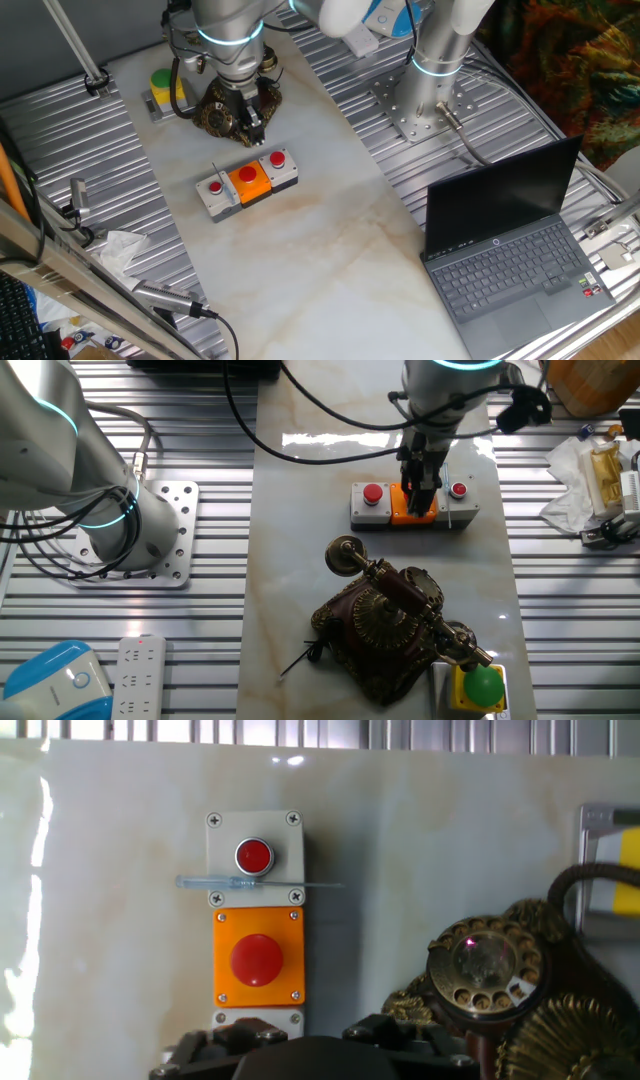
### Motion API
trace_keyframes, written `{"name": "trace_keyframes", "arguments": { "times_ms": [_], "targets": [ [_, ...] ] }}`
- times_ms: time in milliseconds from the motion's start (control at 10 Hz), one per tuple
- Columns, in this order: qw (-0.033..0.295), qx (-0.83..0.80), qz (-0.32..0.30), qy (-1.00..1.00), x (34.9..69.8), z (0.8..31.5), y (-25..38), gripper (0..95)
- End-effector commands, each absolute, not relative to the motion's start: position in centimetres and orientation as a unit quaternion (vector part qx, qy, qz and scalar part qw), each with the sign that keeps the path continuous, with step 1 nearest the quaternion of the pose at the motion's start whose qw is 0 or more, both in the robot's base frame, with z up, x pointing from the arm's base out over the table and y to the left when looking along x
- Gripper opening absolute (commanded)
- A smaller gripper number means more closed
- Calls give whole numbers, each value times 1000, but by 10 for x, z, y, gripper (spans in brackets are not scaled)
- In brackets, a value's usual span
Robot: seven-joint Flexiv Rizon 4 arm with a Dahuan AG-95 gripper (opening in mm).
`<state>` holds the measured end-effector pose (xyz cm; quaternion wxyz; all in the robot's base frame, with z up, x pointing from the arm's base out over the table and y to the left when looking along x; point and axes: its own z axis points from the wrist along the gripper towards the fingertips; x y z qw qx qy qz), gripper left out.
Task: Dial a number on an old rotary phone
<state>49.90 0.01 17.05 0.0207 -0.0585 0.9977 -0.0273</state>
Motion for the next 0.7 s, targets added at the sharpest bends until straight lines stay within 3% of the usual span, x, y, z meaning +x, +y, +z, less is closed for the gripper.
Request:
{"name": "trace_keyframes", "arguments": {
  "times_ms": [100,700],
  "targets": [
    [23,-71,-32,997,500,170,0,0],
    [19,-72,-32,997,500,170,0,0]
  ]
}}
